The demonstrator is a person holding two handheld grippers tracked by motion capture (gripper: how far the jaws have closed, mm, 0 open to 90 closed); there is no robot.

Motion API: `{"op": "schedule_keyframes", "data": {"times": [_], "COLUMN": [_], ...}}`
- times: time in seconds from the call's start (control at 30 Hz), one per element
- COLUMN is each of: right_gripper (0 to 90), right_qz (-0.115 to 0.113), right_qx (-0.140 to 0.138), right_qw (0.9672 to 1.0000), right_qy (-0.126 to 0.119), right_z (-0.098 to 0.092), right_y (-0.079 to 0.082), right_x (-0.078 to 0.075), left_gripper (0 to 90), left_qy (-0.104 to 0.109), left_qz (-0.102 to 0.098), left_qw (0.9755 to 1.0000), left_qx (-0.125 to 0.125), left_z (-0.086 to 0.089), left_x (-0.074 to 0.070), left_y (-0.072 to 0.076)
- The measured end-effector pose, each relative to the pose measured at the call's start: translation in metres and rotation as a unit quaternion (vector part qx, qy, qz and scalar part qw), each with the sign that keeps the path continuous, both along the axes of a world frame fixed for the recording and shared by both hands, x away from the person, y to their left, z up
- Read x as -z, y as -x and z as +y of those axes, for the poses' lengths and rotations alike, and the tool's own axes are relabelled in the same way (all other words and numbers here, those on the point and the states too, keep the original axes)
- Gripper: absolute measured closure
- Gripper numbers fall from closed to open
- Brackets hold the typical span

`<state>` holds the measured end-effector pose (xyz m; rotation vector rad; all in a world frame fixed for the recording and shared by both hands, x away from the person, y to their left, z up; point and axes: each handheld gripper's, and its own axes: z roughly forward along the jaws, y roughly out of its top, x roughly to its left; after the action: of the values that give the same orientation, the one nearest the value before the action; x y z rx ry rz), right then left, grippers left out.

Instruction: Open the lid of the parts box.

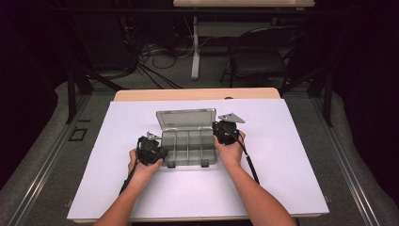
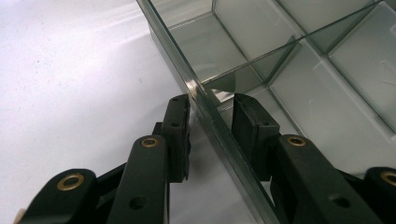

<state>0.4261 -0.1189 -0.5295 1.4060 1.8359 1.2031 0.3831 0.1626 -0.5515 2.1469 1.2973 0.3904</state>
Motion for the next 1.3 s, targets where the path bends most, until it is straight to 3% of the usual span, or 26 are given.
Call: {"op": "schedule_keyframes", "data": {"times": [0.27,0.6,1.3], "right_gripper": [87.7,88.5,88.7], "right_qz": [0.032,0.047,0.073], "right_qx": [0.017,0.024,0.032], "right_qw": [0.9992,0.9986,0.9966], "right_qy": [-0.015,-0.008,-0.021], "right_z": [0.002,0.004,0.004], "right_y": [-0.012,-0.023,-0.039], "right_x": [-0.005,-0.006,-0.003], "left_gripper": [67.3,67.3,67.4], "left_qy": [0.001,0.003,0.005], "left_qz": [0.001,0.003,0.004], "left_qw": [1.0,1.0,1.0], "left_qx": [0.0,0.002,0.001], "left_z": [0.0,0.001,0.0], "left_x": [0.0,0.0,0.0], "left_y": [0.0,0.0,0.0]}}
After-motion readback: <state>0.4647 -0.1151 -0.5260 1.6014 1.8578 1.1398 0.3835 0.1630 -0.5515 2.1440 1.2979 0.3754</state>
